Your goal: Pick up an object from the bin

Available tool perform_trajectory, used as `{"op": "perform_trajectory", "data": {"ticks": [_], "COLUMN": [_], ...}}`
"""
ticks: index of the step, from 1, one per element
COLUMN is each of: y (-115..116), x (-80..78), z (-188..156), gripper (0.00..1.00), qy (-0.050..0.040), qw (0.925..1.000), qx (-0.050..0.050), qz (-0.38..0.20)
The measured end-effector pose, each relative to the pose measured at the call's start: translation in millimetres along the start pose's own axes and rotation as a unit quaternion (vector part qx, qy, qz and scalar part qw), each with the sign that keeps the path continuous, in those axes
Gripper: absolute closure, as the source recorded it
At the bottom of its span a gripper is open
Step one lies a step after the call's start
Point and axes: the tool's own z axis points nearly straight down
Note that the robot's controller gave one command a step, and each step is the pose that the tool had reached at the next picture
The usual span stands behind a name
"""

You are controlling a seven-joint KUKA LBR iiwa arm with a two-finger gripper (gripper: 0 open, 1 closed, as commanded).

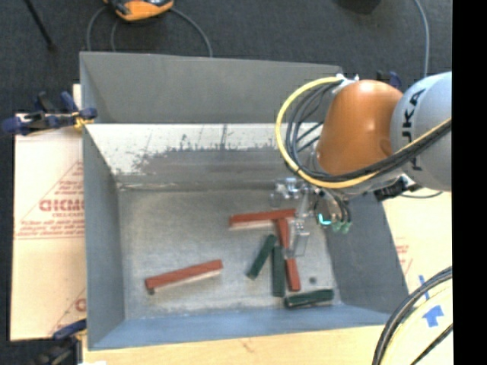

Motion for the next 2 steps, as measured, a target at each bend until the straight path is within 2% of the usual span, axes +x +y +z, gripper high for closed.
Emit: {"op": "perform_trajectory", "data": {"ticks": [1,2], "y": [0,-6], "x": [-1.7,-27.4], "z": [-5,60], "gripper": [0.00,0.00], "qy": [-0.0039,-0.0069], "qw": [1.0000,0.9999], "qx": [0.000,0.001], "qz": [0.000,-0.013]}}
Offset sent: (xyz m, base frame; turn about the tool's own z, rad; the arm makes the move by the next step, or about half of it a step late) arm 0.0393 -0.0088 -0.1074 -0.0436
